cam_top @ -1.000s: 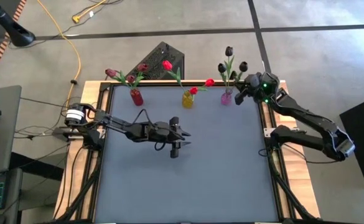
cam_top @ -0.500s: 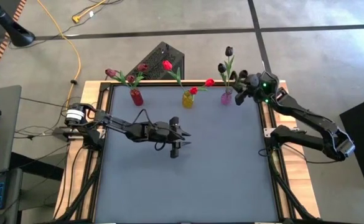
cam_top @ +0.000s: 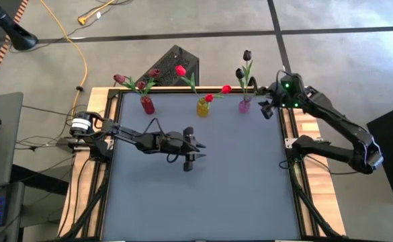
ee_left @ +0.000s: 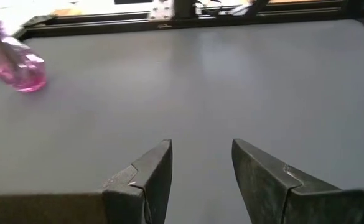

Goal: Sort flowers into vase by color
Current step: Put the black tulip into the purple vase, then return to Home Position

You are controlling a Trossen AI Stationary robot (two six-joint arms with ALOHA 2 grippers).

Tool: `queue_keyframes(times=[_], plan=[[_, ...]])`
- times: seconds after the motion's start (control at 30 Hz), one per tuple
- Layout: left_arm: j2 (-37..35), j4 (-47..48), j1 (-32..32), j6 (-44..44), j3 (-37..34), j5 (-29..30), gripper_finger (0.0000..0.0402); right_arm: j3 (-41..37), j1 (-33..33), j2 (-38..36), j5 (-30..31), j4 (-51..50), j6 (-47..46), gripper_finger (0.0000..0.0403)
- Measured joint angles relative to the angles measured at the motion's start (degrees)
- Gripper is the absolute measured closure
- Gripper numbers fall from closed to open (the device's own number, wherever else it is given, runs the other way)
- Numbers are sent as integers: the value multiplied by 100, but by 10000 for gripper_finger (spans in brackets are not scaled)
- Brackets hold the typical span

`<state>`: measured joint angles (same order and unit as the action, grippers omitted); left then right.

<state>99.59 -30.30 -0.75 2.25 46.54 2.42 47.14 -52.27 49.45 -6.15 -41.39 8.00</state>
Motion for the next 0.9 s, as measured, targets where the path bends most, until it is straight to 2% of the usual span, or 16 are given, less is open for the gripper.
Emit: queue_keyframes(times=[0.1, 0.27, 0.47, 0.67, 0.9], plan=[[0, 41, -53, -1, 0, -199, 246, 91, 0, 0, 0, -549, -155, 143], [2, 260, -188, -10, 2, -212, 246, 100, 80, 2, 8, -1434, -441, 143], [2, 297, -310, -58, 2, -206, 246, 100, 452, 2, 8, -2124, -908, 143], [2, 347, -424, -150, 2, -195, 246, 98, 1289, -42, 9, -2573, -1626, 143], [2, 611, -592, -191, 2, 46, 246, -170, 2629, -480, 48, -2348, -2611, 143]])
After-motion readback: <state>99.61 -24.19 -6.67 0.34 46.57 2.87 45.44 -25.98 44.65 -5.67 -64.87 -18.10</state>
